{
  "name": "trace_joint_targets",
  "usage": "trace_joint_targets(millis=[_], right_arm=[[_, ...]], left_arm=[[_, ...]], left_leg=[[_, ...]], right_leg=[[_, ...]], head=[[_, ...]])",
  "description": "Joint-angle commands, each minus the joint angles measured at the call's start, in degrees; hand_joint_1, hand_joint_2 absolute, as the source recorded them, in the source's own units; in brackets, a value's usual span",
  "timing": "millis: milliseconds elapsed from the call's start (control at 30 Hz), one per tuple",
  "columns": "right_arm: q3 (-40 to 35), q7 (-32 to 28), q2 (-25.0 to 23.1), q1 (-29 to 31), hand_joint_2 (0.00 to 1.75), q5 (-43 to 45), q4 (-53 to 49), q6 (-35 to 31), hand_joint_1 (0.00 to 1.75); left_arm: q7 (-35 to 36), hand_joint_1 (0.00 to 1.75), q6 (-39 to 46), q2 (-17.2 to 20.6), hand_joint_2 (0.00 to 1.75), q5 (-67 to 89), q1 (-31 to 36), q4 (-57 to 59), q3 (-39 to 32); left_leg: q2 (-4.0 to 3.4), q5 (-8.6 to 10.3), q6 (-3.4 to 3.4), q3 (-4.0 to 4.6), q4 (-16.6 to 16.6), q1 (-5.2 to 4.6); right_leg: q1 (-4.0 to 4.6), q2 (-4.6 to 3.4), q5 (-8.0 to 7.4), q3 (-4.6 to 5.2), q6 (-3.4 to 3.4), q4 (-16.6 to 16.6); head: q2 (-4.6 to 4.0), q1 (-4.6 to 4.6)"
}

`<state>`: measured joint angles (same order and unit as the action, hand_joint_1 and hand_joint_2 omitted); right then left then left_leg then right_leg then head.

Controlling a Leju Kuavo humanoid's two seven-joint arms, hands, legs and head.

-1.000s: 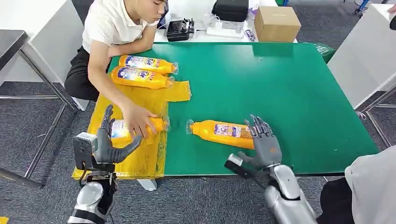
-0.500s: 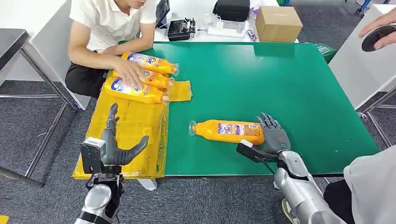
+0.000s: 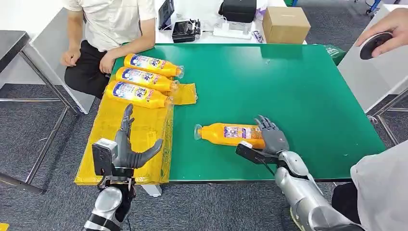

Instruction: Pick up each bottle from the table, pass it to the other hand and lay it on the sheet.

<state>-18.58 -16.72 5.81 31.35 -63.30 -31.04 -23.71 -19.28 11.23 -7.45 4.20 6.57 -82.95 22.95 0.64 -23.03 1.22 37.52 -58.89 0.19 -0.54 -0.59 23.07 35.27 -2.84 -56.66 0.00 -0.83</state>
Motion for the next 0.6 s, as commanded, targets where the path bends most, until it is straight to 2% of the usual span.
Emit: trace_joint_targets(millis=[33,100,133,300,600], right_arm=[[-3.5,0.0,-2.6,2.5,1.75,0.3,6.6,2.3,0.0],[-4.5,0.3,-2.3,2.5,1.75,-0.7,6.9,1.8,0.03],[-4.8,0.2,-2.2,2.7,1.75,0.0,7.8,4.0,1.75],[-4.1,2.2,-2.4,2.1,1.75,2.0,9.4,8.0,1.75],[-4.3,5.2,-1.3,2.4,1.75,2.1,11.6,11.3,1.75]], left_arm=[[1.0,0.0,-0.4,-0.1,1.75,-2.1,4.1,7.3,2.6],[1.1,0.0,-0.6,-0.1,1.75,-2.6,4.1,7.4,2.8],[1.1,0.0,-0.7,0.2,1.75,-2.7,4.4,7.7,3.3],[1.3,0.0,-0.3,0.5,1.75,-2.6,4.8,8.3,3.7],[1.8,0.0,-2.1,1.0,1.75,-3.0,5.0,8.1,4.2]], left_leg=[[-0.04,-0.05,-0.05,-0.23,0.1,0.01],[-0.03,-0.06,-0.06,-0.28,0.1,0.01],[-0.03,-0.08,-0.07,-0.34,0.1,0.02],[0.01,-0.04,-0.04,-0.22,0.1,0.03],[0.08,-0.03,-0.05,-0.47,0.1,0.05]], right_leg=[[0.03,0.05,0.05,-0.23,0.08,0.1],[0.03,0.06,0.06,-0.27,0.09,0.1],[0.05,0.08,0.08,-0.34,0.11,0.1],[0.05,0.08,0.04,-0.24,0.07,0.1],[0.06,0.16,0.06,-0.44,0.07,0.1]], head=[[0.0,0.0],[0.0,0.0],[0.0,0.0],[0.0,0.02],[0.0,0.0]])
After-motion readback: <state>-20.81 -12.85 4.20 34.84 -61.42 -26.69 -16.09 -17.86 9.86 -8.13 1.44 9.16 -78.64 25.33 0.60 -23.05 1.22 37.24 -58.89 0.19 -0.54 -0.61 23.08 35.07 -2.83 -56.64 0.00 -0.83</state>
